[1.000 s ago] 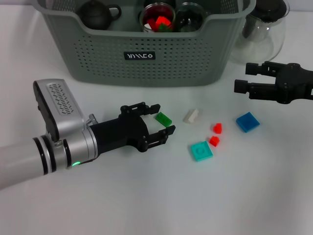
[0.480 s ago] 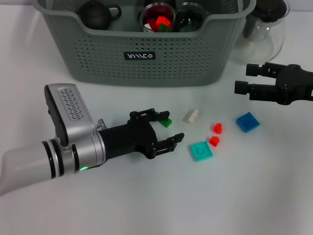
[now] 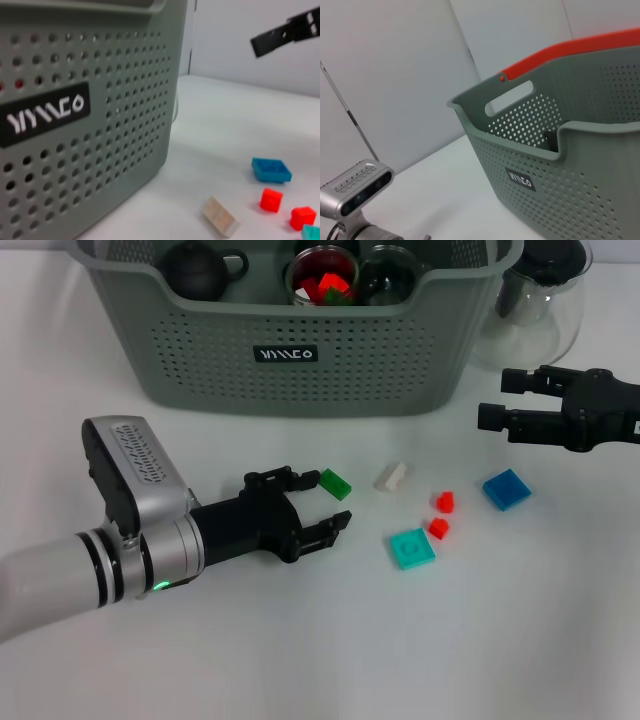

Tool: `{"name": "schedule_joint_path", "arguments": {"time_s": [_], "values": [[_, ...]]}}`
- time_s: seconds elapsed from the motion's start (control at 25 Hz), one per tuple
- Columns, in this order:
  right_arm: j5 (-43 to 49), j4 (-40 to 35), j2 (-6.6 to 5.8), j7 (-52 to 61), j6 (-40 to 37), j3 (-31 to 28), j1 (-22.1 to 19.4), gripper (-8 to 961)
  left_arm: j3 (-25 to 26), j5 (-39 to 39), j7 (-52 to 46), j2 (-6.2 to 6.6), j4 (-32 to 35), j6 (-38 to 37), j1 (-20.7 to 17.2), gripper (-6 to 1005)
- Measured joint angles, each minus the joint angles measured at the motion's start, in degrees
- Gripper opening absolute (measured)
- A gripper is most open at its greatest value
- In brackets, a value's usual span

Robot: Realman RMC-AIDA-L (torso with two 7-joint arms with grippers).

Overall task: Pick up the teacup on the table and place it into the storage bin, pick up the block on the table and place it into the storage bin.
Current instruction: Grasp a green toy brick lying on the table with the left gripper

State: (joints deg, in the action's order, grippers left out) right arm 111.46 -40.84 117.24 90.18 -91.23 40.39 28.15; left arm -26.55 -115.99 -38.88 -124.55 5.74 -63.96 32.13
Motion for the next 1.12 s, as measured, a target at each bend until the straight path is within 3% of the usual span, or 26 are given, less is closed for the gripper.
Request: {"name": "schedule_joint_path", "arguments": {"time_s": [1.12], "values": [[0.1, 0.0, 0.00, -0.4, 0.0, 0.1, -0.4, 855, -0.1, 0.5, 3.5, -0.18, -0.4, 3.4, 3.5, 659]]}}
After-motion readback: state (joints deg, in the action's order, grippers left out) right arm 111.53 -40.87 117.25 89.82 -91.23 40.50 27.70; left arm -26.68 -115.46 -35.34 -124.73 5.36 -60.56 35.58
